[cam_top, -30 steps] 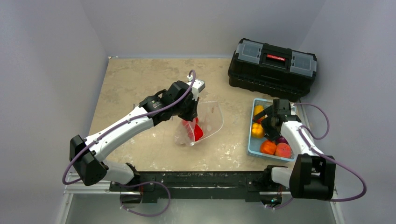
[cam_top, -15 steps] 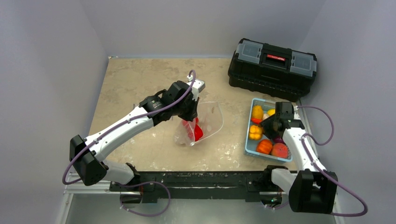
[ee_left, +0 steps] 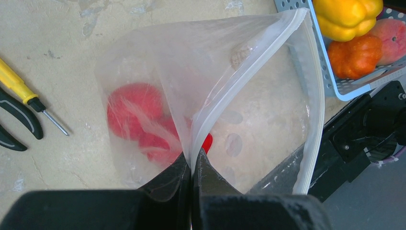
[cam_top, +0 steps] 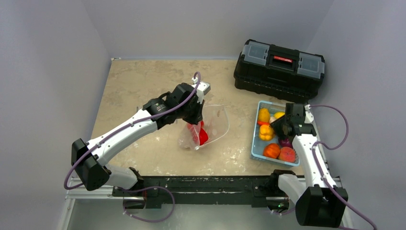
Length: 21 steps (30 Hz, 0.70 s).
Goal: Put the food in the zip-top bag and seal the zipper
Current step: Adjust the fake vegetable in the bin.
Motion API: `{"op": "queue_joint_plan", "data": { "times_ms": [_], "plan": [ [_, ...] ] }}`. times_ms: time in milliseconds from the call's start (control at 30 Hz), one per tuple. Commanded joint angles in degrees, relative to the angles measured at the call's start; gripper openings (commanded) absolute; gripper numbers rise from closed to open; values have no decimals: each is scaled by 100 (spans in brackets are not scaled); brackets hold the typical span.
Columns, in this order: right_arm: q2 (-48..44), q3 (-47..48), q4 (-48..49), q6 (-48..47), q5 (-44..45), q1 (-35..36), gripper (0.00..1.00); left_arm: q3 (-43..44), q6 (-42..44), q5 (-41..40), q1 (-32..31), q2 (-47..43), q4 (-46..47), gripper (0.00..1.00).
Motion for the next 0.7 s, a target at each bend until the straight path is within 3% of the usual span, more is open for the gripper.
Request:
{"op": "queue_joint_plan", "data": {
  "times_ms": [0, 267, 500, 600, 667],
  "plan": [
    [-266, 590, -30, -424, 580, -11, 7, 16, 2, 88, 0, -60, 200, 0],
    [-192, 1046, 308, -702, 1057, -8, 7, 23, -9, 129, 1, 3, 205, 0],
    [298, 797, 966, -787, 1520, -9, 1, 22, -18, 139, -1, 8, 203, 0],
    [506, 629, 1195, -807, 1506, -8, 3, 23, -18, 177, 2, 23, 216, 0],
    [629, 604, 1224, -882, 1284, -11, 10, 27, -18, 177, 4, 21, 209, 0]
  ]
}}
